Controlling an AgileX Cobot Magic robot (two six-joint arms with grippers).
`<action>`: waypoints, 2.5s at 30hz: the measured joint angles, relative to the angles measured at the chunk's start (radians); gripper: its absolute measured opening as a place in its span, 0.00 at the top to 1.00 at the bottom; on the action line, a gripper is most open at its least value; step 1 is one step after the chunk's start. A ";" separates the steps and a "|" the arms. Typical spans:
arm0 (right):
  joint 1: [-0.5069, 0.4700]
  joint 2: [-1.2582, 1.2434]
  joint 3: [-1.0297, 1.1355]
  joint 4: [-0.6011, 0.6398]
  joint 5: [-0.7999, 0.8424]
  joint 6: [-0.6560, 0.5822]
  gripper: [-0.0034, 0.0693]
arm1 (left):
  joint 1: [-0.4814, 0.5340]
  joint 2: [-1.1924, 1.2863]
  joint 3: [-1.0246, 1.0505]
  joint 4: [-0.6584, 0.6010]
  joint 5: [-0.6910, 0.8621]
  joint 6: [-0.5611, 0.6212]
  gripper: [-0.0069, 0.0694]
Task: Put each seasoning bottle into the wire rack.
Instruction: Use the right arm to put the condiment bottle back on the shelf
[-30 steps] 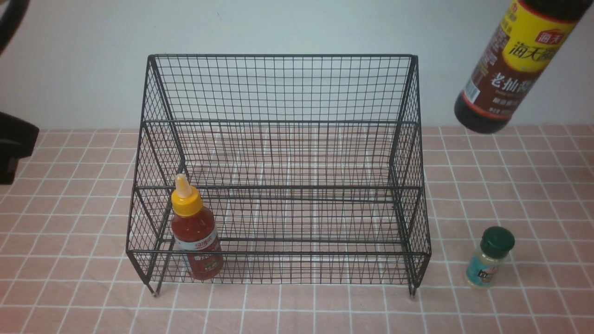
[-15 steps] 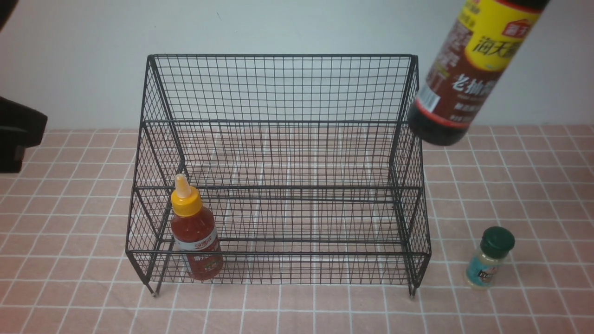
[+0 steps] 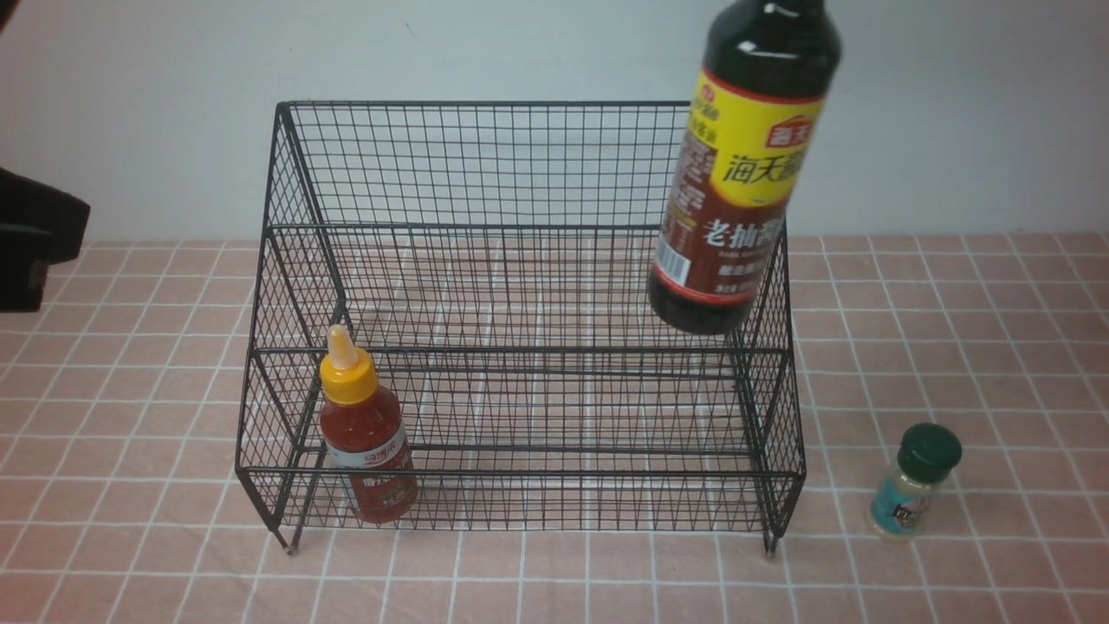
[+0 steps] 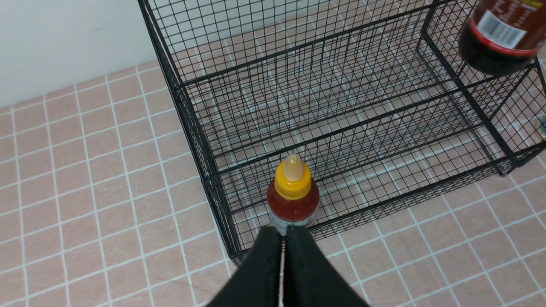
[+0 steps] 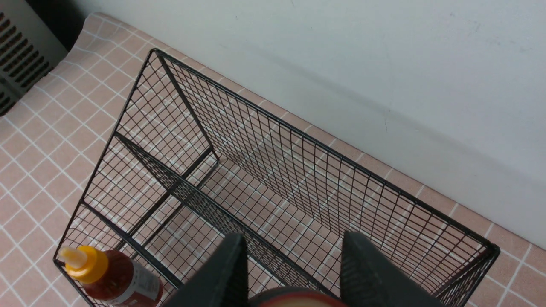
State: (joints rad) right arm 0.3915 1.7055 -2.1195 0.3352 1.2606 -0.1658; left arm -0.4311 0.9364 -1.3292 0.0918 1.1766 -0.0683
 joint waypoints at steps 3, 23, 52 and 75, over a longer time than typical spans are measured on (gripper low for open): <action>0.000 0.020 0.000 -0.004 -0.014 0.006 0.58 | 0.000 0.000 0.000 0.000 0.001 0.001 0.92; 0.000 0.135 0.000 -0.027 0.022 -0.001 0.58 | 0.000 0.000 0.000 0.014 0.001 0.003 0.92; 0.041 0.223 0.000 -0.033 0.062 -0.009 0.58 | 0.000 0.000 0.000 0.026 -0.003 0.003 0.92; 0.256 0.212 0.050 -0.374 0.044 0.216 0.58 | 0.000 0.000 0.000 0.063 0.050 0.003 0.92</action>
State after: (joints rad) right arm 0.6472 1.9173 -2.0695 -0.0388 1.3045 0.0505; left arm -0.4311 0.9364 -1.3292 0.1550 1.2262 -0.0654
